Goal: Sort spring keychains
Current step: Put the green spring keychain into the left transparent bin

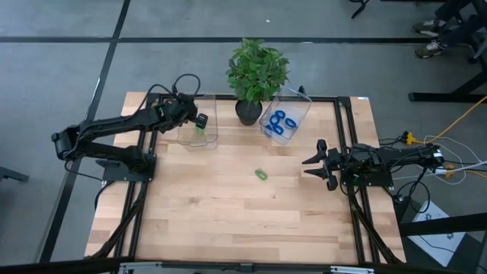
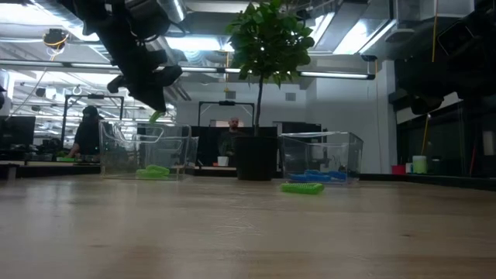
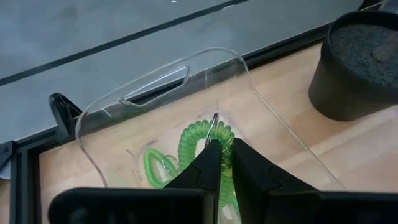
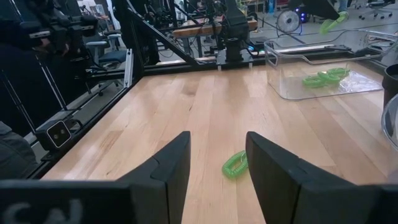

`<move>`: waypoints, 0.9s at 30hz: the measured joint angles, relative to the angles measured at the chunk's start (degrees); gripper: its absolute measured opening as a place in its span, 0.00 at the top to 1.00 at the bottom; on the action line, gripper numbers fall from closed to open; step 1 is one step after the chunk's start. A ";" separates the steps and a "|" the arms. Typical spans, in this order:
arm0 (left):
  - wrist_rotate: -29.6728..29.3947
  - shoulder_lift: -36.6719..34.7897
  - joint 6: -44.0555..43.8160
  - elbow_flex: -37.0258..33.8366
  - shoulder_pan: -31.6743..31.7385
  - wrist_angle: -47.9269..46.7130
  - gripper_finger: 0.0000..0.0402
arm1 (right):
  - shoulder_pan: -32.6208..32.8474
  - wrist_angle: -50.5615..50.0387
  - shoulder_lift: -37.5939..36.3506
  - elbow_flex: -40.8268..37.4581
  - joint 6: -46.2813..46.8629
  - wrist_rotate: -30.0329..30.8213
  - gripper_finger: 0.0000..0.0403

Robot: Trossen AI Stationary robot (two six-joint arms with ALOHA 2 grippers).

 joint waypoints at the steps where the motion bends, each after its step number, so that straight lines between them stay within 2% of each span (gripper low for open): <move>1: 0.52 0.00 0.00 0.00 0.31 -0.01 0.93 | -0.01 0.00 -0.01 0.00 0.00 0.00 0.62; 10: 2.15 0.00 0.04 0.00 1.11 0.01 0.85 | -0.01 0.00 0.01 0.00 0.00 0.00 0.62; 22: 2.29 0.00 0.04 0.00 1.09 -0.01 0.65 | -0.01 0.00 -0.01 0.02 0.00 0.00 0.62; 27: 2.29 0.00 0.04 0.00 1.07 0.01 0.61 | -0.01 0.00 0.00 0.00 -0.01 0.00 0.62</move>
